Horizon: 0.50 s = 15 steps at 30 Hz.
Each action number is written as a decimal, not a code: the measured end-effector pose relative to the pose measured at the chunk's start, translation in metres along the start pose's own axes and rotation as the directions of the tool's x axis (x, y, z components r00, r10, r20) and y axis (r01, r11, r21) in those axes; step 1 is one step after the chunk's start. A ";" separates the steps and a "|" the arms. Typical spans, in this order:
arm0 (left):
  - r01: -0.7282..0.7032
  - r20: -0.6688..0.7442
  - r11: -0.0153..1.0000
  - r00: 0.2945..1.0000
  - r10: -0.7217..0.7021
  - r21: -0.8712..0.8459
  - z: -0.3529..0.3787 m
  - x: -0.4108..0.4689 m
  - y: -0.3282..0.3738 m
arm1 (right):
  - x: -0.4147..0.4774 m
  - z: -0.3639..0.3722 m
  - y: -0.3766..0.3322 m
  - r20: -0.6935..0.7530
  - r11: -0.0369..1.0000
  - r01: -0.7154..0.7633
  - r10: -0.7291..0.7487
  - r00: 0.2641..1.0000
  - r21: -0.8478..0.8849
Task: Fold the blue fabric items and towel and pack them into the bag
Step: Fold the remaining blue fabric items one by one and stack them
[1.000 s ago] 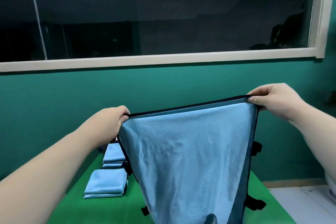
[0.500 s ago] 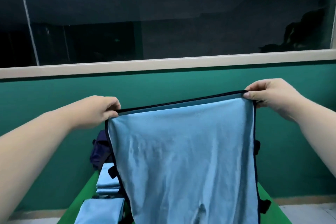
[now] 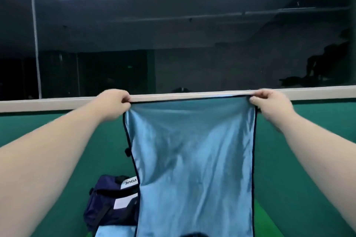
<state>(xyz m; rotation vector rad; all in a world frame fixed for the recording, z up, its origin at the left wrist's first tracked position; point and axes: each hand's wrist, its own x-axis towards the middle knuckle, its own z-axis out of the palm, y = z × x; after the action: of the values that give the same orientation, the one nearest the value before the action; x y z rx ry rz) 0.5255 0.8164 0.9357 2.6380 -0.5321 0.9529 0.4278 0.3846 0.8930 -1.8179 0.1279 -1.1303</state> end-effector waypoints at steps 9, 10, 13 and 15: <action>-0.114 0.040 0.990 0.992 0.117 -0.079 -0.023 -0.105 -0.008 | -0.084 -0.057 -0.019 0.158 0.962 0.007 -0.052 0.986 0.272; -0.117 0.098 0.989 0.987 0.126 -0.091 -0.017 -0.124 -0.009 | -0.105 -0.066 -0.015 0.219 0.953 -0.029 -0.040 0.975 0.302; -0.133 0.262 0.980 0.950 0.168 -0.146 0.002 -0.178 -0.010 | -0.159 -0.093 0.009 0.359 0.944 -0.168 0.057 0.931 0.286; -0.135 0.368 0.973 0.909 0.196 -0.185 0.016 -0.213 -0.008 | -0.191 -0.106 0.028 0.429 0.935 -0.256 0.132 0.894 0.246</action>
<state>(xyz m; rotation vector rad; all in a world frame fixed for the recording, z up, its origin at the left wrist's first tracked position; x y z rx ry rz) 0.3859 0.8694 0.7831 2.6730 -0.8950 0.4049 0.2510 0.3987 0.7621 -1.6843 -0.0979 -0.5738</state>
